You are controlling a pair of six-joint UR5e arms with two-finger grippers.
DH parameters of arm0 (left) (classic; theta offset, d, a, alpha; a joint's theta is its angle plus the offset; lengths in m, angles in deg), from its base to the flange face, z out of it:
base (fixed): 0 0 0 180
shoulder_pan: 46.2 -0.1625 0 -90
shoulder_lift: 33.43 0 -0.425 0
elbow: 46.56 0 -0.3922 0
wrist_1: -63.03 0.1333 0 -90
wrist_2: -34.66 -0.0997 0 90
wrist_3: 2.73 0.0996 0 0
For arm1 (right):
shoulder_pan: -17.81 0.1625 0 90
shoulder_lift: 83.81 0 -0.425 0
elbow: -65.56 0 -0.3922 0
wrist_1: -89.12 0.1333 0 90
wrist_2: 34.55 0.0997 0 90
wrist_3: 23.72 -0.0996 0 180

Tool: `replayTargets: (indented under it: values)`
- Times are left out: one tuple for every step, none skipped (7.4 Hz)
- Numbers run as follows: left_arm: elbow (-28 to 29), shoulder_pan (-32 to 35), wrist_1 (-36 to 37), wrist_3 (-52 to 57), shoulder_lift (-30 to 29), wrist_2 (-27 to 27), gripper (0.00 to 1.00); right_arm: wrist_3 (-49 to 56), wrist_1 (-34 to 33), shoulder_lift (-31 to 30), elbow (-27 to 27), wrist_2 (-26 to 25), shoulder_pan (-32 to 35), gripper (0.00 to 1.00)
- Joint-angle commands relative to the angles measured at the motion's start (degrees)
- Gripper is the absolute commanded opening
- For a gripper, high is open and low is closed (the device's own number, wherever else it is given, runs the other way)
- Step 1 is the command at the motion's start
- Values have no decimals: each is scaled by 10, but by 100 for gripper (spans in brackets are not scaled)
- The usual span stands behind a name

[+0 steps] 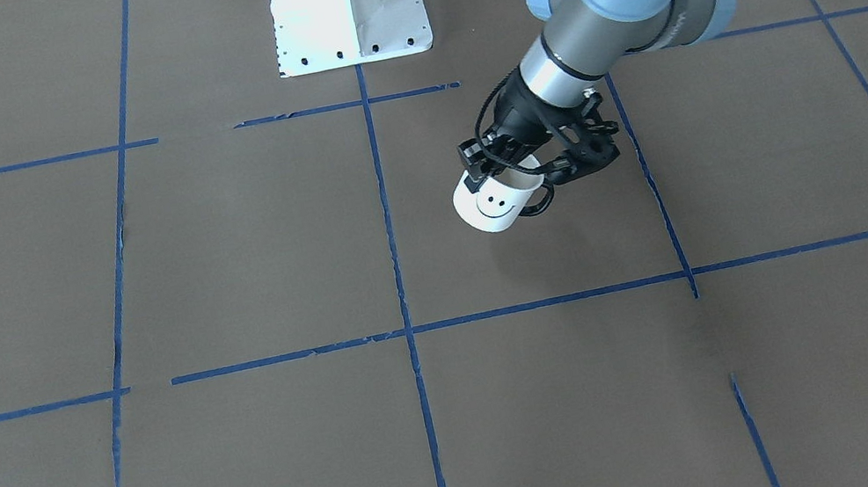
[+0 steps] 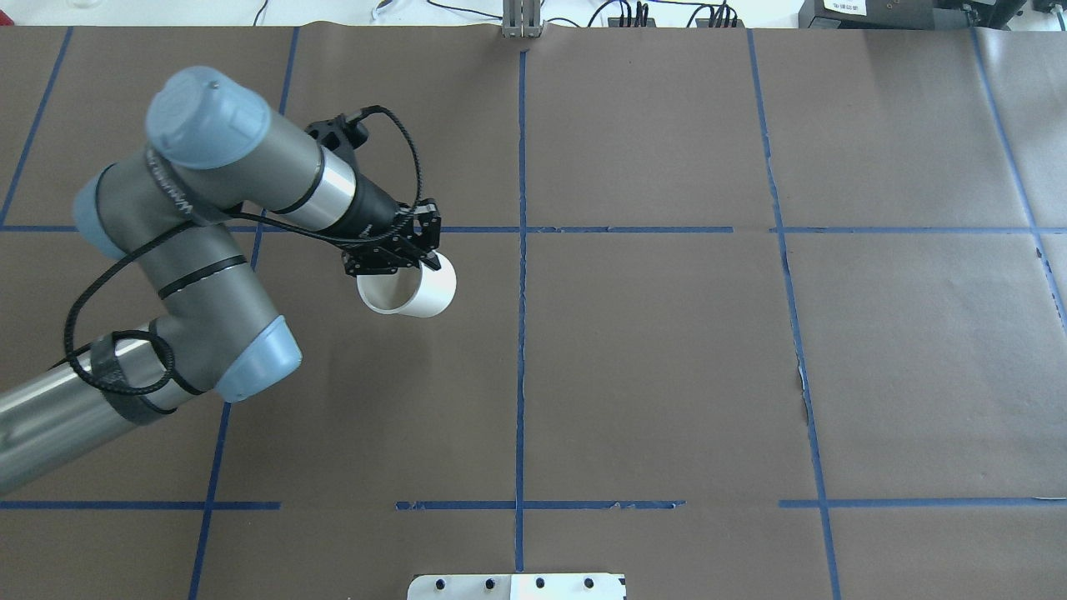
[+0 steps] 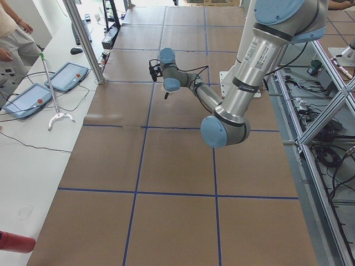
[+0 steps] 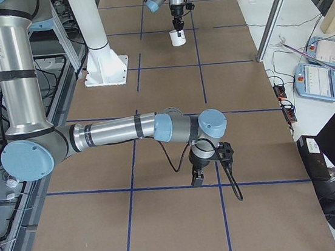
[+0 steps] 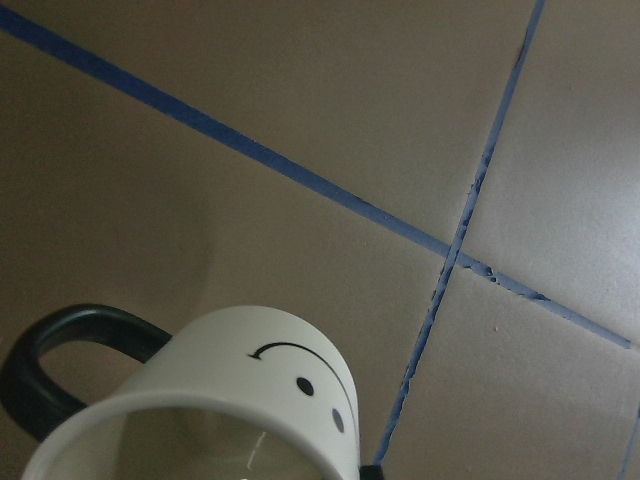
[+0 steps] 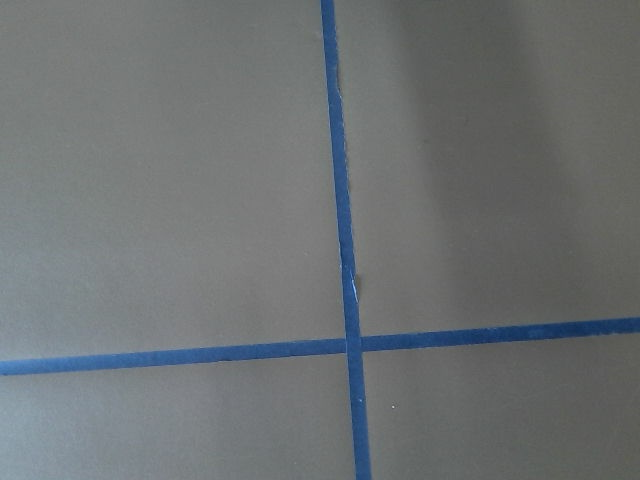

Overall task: Flip mug
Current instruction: 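Carry the mug toward the table centre with the left gripper, rotating it upright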

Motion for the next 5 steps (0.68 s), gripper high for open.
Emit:
replayTargets:
  values:
    - [74,-28,156,57,-124,0,0,0,0,0,0,0,0,100]
    - [142,-42,168,78,-170,0,0,0,0,0,0,0,0,100]
    - [169,-70,168,91,-189,-2,0,0,0,0,0,0,0,100]
    - [197,-73,168,91,-208,-3,0,0,0,0,0,0,0,100]
    - [207,-78,168,91,-210,-4,0,0,0,0,0,0,0,100]
